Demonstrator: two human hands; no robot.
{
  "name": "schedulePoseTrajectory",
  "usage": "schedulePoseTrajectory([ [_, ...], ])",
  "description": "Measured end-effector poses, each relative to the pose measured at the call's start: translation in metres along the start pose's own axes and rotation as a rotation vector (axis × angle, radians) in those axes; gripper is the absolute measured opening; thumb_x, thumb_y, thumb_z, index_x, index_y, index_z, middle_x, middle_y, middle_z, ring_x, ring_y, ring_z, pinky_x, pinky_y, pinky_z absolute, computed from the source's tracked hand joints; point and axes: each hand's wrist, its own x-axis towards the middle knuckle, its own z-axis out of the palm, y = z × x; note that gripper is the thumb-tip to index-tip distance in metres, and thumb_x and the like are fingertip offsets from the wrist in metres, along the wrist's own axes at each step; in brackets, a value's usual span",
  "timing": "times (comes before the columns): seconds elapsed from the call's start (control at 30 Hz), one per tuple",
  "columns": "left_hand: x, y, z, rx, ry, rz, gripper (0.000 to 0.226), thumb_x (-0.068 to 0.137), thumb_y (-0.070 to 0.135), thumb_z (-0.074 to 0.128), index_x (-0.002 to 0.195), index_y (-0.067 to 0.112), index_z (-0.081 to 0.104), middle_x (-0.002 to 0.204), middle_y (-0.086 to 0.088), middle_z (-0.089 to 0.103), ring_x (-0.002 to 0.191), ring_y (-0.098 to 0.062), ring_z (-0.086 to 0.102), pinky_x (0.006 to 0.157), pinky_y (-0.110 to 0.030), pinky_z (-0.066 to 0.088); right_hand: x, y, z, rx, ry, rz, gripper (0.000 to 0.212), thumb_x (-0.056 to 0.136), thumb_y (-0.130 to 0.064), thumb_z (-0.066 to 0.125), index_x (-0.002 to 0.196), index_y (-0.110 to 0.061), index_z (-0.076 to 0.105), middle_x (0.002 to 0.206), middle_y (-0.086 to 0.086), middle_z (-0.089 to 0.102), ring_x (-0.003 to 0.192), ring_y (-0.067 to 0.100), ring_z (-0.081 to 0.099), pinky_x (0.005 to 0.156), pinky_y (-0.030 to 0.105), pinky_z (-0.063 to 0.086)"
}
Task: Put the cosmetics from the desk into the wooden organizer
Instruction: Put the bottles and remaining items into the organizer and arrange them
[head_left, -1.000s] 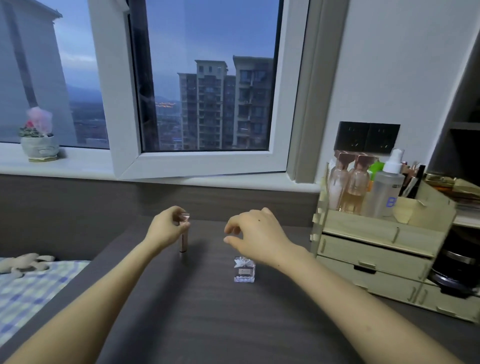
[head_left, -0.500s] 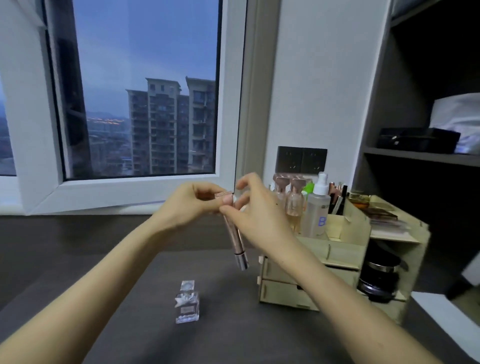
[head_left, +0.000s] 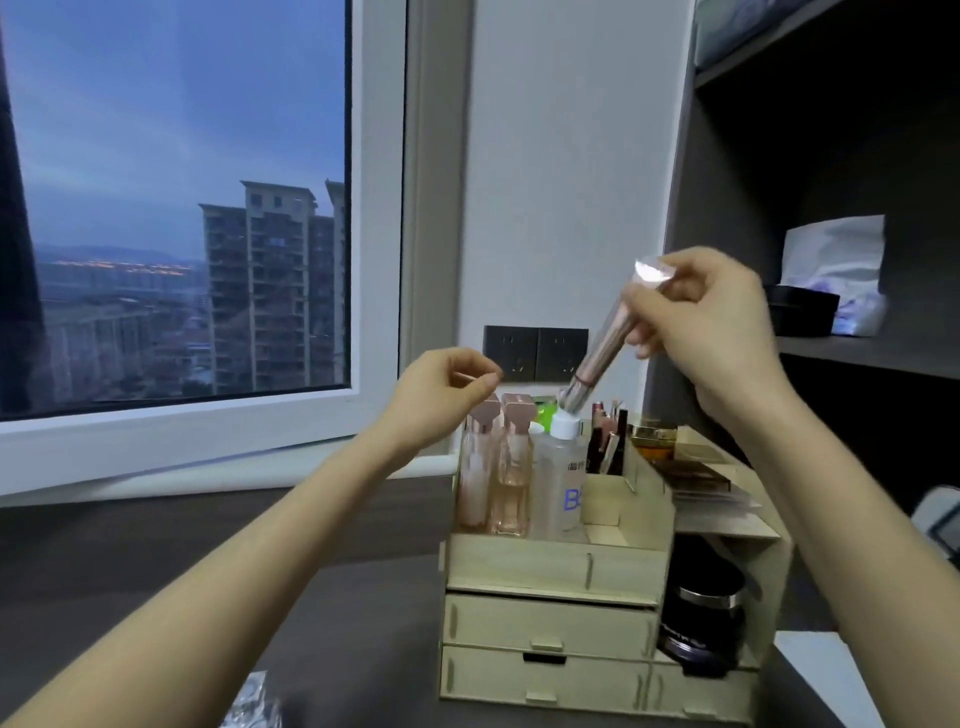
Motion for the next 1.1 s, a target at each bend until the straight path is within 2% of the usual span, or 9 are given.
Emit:
schedulePoseTrajectory([
  [0.13,0.012,-0.026,0.016,0.176,-0.056,-0.042,0.021,0.092,0.026,0.053,0.108,0.024,0.066,0.11,0.005,0.068,0.104,-0.016,0.061,0.094,-0.042,0.051,0.035,0.037,0.003,-0.055,0.079,0.018,0.01,0.09,-0.004,0.054,0.099,-0.006,0.053,0.07,0.01,0.063,0.041,0.005,0.061,0.043,0.017,0.052],
  [0.23,0.014,-0.037,0.018,0.16,0.001,-0.067,0.022,0.092,0.025,0.053,0.108,0.022,0.067,0.108,0.005,0.067,0.107,-0.017,0.059,0.097,-0.041,0.049,0.053,0.058,0.005,-0.009,0.112,0.109,0.011,0.09,-0.003,0.052,0.101,-0.003,0.054,0.068,0.012,0.064,0.04,0.007,0.061,0.044,0.018,0.052],
  [0.33,0.015,-0.044,0.015,0.171,-0.012,-0.063,0.021,0.092,0.025,0.054,0.108,0.022,0.066,0.107,0.006,0.065,0.106,-0.016,0.06,0.095,-0.039,0.05,0.063,0.075,0.006,0.046,0.187,0.155,0.01,0.089,-0.002,0.051,0.098,-0.002,0.055,0.067,0.01,0.063,0.041,0.008,0.061,0.045,0.018,0.053],
  [0.43,0.016,-0.05,0.016,0.192,-0.02,-0.029,0.02,0.091,0.026,0.054,0.108,0.023,0.065,0.115,0.003,0.064,0.105,-0.017,0.06,0.095,-0.039,0.05,0.061,0.092,0.015,-0.022,0.111,0.195,0.007,0.09,-0.002,0.052,0.091,-0.009,0.054,0.07,0.01,0.064,0.05,0.012,0.064,0.051,0.022,0.057],
  [0.63,0.019,-0.056,0.021,0.184,0.028,-0.003,0.018,0.09,0.023,0.056,0.105,0.024,0.066,0.112,0.004,0.065,0.103,-0.016,0.06,0.094,-0.039,0.051,0.049,0.117,0.035,-0.143,-0.16,0.244,0.008,0.093,-0.009,0.051,0.101,-0.006,0.053,0.072,0.012,0.067,0.059,0.019,0.068,0.062,0.028,0.06],
  [0.77,0.019,-0.059,0.022,0.167,0.048,0.002,0.018,0.09,0.021,0.056,0.104,0.023,0.067,0.111,0.005,0.065,0.102,-0.016,0.06,0.093,-0.037,0.051,0.052,0.109,0.035,-0.115,-0.235,0.232,0.003,0.093,-0.006,0.052,0.09,-0.005,0.052,0.069,0.014,0.067,0.049,0.012,0.067,0.052,0.021,0.057],
  [0.93,0.019,-0.061,0.022,0.126,0.059,0.004,0.017,0.089,0.02,0.057,0.102,0.024,0.068,0.11,0.005,0.066,0.1,-0.017,0.061,0.091,-0.036,0.051,0.053,0.104,0.038,-0.084,-0.24,0.229,0.003,0.093,-0.007,0.053,0.095,-0.005,0.054,0.072,0.015,0.068,0.05,0.011,0.068,0.052,0.019,0.057],
  [1.1,0.016,-0.054,0.022,0.159,0.081,0.002,0.017,0.089,0.019,0.057,0.101,0.021,0.069,0.112,0.002,0.067,0.095,-0.022,0.063,0.087,-0.035,0.051,0.042,0.099,0.038,-0.078,-0.138,0.175,0.008,0.093,-0.008,0.052,0.1,-0.006,0.053,0.071,0.01,0.067,0.05,0.009,0.068,0.053,0.018,0.057],
])
